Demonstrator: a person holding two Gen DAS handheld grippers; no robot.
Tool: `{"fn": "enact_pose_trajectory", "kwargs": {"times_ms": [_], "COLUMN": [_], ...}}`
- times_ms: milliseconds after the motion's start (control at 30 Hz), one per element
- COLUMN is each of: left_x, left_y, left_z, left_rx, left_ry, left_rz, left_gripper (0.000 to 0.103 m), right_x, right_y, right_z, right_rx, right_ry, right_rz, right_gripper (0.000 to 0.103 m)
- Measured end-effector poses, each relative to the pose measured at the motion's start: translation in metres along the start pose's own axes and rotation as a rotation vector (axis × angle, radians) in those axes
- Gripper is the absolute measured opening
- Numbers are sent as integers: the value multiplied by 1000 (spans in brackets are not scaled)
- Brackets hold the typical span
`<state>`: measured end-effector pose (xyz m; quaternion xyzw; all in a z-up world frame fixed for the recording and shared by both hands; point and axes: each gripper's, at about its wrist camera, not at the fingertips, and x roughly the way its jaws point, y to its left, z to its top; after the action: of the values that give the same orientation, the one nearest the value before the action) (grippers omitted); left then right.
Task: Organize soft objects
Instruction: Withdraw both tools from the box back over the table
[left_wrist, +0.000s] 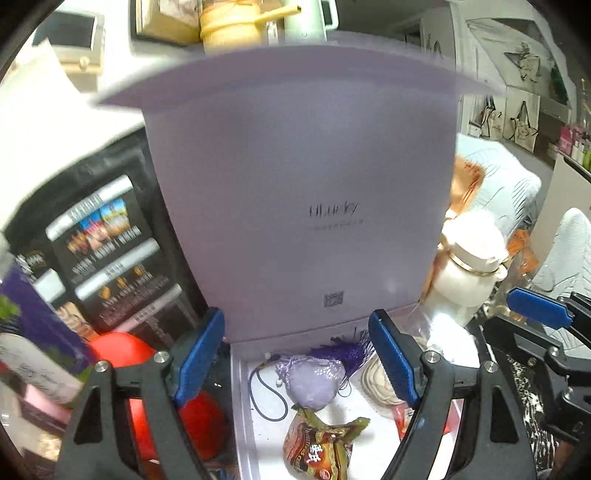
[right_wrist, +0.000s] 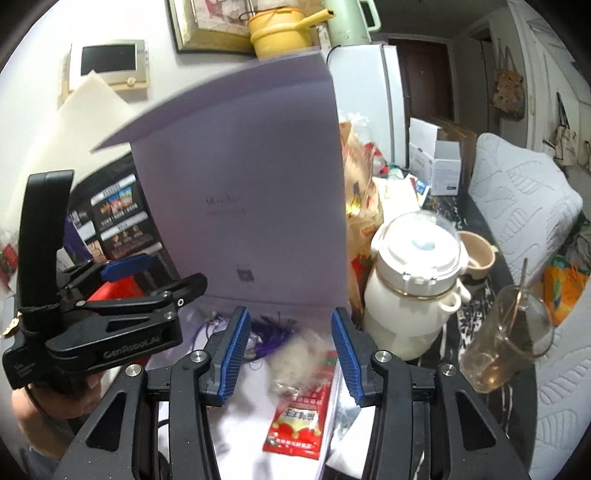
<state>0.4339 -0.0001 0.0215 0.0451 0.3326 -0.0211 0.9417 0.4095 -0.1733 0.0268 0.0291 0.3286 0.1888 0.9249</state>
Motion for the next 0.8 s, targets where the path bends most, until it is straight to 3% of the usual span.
{"fn": "enact_pose_trajectory", "kwargs": {"times_ms": [400,533,700,800], "left_x": [-104,-132,-165,-181], "left_y": [3,6,5,5], "left_z": [18,16,9,2], "left_rx": [-35,-54,-42,-40], "left_ry": [-142,-159,-195,-204], "left_rz": [-36,-74,-56,-52], "left_gripper": [80,80,80,80], "right_x": [-74,-101,-134,-149], "right_y": [20,30,42,48], "right_z": [15,15,10,4], "right_rx": [-28,-46,-73,-76], "right_ry": [-106,-144,-186,-201], "right_rz": [-7,-12,-18,-17], "right_gripper": [46,46,46,52]}}
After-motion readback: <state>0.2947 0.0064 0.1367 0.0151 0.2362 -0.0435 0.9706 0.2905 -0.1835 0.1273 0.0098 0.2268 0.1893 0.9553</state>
